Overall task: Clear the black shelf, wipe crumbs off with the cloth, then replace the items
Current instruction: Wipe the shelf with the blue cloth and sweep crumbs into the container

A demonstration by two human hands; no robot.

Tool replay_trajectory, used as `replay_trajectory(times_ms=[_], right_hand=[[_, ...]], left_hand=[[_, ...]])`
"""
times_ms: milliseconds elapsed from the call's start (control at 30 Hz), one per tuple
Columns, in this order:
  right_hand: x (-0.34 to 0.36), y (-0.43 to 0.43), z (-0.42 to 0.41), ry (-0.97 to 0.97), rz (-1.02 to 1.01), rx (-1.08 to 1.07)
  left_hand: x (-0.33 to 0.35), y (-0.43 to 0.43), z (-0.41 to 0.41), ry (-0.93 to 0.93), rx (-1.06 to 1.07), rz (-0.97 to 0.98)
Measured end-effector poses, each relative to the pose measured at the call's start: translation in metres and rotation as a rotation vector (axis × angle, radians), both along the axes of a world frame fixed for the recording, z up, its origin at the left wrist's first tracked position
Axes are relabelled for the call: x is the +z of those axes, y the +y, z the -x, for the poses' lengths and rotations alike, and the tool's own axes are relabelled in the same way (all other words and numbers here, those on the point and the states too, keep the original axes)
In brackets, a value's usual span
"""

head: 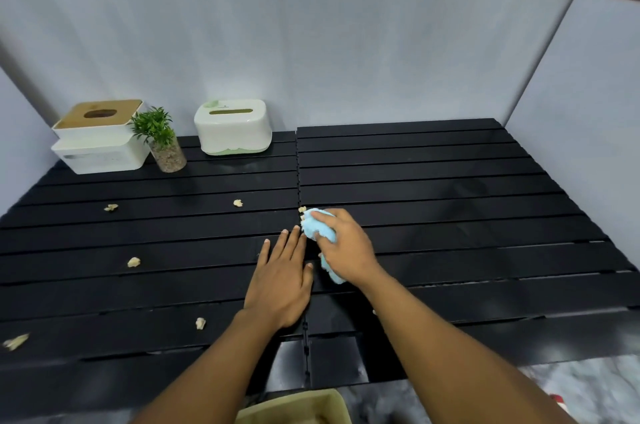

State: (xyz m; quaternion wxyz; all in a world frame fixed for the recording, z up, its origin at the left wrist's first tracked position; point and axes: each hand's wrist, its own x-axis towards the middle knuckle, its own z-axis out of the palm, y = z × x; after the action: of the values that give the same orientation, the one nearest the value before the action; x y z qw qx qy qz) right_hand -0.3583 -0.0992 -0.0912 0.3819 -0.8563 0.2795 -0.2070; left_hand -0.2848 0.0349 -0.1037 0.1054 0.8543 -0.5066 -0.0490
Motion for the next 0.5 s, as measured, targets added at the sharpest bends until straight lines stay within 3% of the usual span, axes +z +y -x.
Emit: replay_trajectory(times_ms=[67,133,233,300,367,500], right_hand=[[0.008,0.003,0.003,-0.154,-0.190,-0.023],[0.018,-0.011,0.015,-0.252,-0.257,-0.143],[0.026,-0.057,0.036,-0.082,0.006,-0.324],[0.023,-0.083,0.043,0.135,0.207,-0.338],[0.011,-0.090,0.039,0.259,0.272,-0.281],[-0.011,-0.068,0.017,0.228,0.373,-0.191]], left_hand=[[-0.001,0.003,-0.001,0.003,-0.002,0.005],[-0.001,0.008,-0.008,0.004,-0.018,-0.001],[-0.003,0.015,-0.014,-0.009,-0.042,-0.009],[-0.003,0.015,-0.012,-0.022,-0.035,0.002],[-0.003,0.014,-0.009,-0.025,-0.025,0.014],[-0.004,0.013,-0.010,-0.028,-0.021,0.029]])
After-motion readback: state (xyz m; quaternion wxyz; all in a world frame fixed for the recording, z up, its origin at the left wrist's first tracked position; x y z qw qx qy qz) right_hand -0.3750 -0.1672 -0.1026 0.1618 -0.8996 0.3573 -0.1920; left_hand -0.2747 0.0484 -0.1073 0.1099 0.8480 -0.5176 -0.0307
